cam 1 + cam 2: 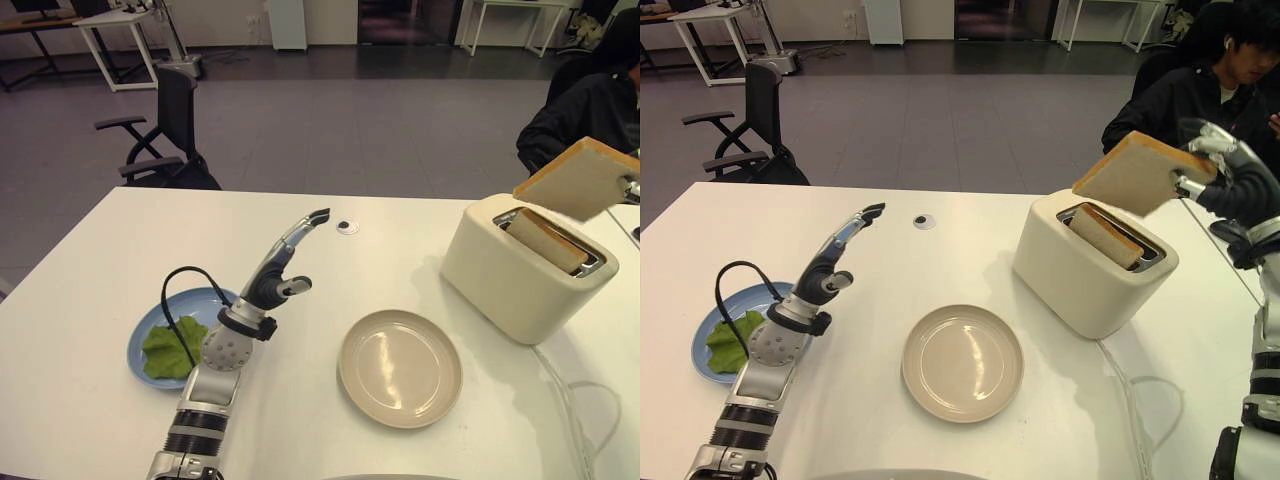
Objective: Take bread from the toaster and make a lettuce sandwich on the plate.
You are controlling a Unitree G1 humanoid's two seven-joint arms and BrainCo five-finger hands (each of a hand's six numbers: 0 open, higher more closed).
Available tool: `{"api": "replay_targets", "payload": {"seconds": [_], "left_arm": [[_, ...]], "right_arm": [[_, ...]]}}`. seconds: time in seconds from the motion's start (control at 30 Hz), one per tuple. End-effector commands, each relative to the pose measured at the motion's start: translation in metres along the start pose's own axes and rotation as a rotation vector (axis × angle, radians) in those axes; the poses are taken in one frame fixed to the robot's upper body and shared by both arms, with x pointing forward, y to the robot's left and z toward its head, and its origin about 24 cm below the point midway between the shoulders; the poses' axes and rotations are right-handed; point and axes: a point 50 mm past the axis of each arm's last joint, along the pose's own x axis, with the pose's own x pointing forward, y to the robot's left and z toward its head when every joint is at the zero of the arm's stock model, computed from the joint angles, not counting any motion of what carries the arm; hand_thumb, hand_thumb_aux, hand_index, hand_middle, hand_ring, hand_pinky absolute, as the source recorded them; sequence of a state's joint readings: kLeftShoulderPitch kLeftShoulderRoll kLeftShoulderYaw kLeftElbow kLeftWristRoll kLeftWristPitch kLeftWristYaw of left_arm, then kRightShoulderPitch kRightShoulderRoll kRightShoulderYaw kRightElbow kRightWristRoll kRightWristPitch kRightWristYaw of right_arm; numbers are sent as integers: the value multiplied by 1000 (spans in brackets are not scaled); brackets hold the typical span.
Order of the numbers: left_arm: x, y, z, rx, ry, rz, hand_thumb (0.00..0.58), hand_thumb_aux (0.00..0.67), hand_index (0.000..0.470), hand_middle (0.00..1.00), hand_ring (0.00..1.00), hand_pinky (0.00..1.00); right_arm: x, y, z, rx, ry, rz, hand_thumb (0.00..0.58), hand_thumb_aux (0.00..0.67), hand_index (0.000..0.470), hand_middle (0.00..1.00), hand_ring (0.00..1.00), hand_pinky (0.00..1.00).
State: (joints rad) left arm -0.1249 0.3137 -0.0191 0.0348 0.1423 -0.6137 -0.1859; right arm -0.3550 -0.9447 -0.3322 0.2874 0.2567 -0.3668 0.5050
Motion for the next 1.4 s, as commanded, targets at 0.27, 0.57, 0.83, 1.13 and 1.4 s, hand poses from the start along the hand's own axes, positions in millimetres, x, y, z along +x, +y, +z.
{"api": "replay_targets", "payload": {"seconds": [0.27,0.57,0.83,1.13,1.4], "left_arm": [[-74,91,-24,528,364,8,0,0,0,0,0,0],[-130,118,-34,893,603,-226,0,0,0,0,0,0],[-154,114,-44,994,696,-434,0,0,0,0,0,0],[-166,97,-63,978,756,-577,379,276,194,0,0,0],[-158,95,-63,965,698,-545,580,670,470,0,0,0]], "right_arm": [[1,116,76,370,-277,813,580,670,470,0,0,0],[4,198,46,214,-97,1299,580,670,470,0,0,0],[27,236,42,73,-38,1261,570,581,407,0,0,0],[39,236,48,9,-98,1107,0,0,0,0,0,0],[37,230,47,14,-107,1063,0,0,0,0,0,0]]}}
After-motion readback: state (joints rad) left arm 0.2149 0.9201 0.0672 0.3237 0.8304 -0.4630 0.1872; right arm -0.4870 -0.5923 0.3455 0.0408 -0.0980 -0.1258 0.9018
